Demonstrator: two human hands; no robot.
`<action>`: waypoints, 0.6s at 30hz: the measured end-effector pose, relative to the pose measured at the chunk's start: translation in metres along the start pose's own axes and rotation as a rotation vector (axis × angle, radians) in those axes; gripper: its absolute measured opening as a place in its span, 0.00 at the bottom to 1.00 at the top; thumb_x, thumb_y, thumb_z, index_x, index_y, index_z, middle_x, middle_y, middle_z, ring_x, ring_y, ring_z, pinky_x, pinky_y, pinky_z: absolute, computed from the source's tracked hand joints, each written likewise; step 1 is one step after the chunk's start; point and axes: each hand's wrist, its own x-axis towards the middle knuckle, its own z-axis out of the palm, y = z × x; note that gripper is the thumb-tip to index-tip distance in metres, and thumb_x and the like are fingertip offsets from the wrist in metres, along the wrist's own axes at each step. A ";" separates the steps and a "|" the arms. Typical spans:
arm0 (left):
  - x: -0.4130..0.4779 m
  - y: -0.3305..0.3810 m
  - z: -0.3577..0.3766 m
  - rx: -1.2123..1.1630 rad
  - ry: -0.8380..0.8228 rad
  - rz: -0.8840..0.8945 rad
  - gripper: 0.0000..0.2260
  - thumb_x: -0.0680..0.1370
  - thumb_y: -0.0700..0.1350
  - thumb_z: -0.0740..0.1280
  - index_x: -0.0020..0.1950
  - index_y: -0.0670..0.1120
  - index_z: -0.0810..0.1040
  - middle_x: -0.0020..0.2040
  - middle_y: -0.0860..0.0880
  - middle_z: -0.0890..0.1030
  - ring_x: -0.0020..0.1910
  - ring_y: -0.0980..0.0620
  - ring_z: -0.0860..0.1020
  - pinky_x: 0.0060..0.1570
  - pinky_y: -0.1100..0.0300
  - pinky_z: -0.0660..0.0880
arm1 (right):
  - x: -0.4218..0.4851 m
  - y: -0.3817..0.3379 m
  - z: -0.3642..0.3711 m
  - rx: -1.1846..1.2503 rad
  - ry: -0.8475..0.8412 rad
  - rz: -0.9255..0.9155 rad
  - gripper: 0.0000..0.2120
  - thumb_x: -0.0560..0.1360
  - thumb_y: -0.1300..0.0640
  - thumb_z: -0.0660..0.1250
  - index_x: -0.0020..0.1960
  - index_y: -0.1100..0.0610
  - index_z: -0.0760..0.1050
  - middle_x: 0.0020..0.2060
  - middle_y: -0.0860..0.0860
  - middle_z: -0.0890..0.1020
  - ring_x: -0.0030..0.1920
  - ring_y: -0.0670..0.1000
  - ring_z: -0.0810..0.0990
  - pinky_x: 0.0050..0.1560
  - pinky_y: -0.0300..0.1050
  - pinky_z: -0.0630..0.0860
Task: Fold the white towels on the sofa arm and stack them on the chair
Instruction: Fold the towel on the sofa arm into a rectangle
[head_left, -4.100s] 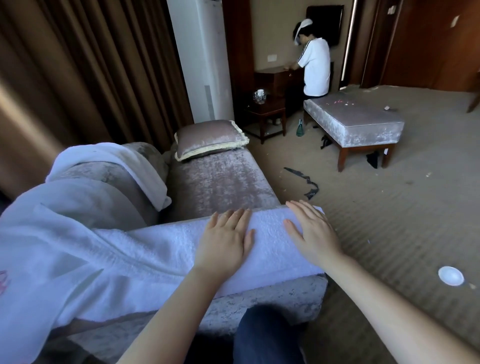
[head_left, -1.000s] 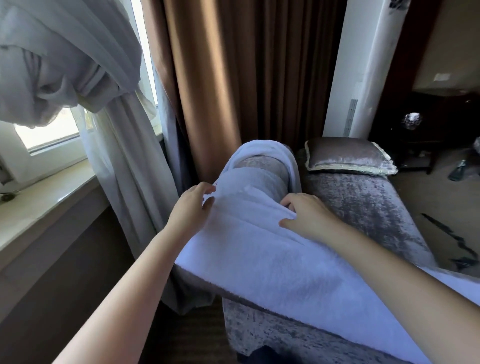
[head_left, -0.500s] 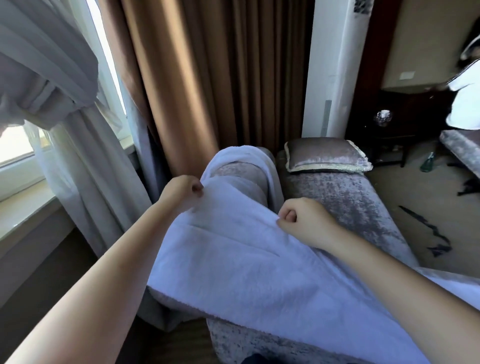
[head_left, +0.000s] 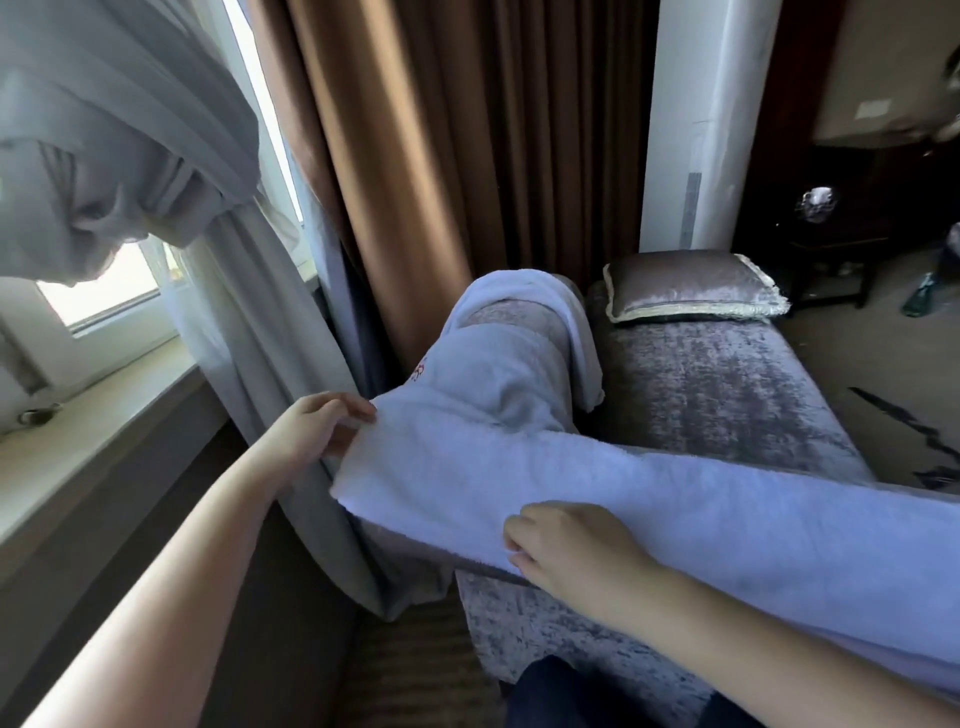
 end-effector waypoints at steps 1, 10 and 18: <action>0.000 -0.005 0.004 0.113 0.055 0.033 0.09 0.82 0.38 0.58 0.54 0.43 0.78 0.55 0.43 0.81 0.42 0.51 0.81 0.40 0.62 0.79 | 0.000 0.000 0.000 0.037 -0.039 0.031 0.05 0.74 0.54 0.69 0.46 0.56 0.80 0.39 0.50 0.80 0.39 0.51 0.79 0.33 0.42 0.72; 0.025 -0.016 0.029 0.380 0.196 0.044 0.11 0.79 0.49 0.66 0.53 0.42 0.78 0.47 0.47 0.79 0.50 0.45 0.77 0.45 0.55 0.71 | -0.003 0.064 -0.032 -0.038 0.329 0.346 0.08 0.79 0.54 0.63 0.51 0.56 0.79 0.46 0.50 0.80 0.49 0.54 0.76 0.44 0.48 0.75; 0.029 -0.022 0.031 0.049 0.288 0.025 0.08 0.81 0.46 0.62 0.44 0.45 0.71 0.40 0.49 0.74 0.41 0.47 0.71 0.39 0.56 0.67 | -0.021 0.093 -0.021 -0.128 0.351 0.534 0.25 0.78 0.36 0.48 0.35 0.55 0.64 0.23 0.45 0.61 0.26 0.56 0.69 0.25 0.44 0.51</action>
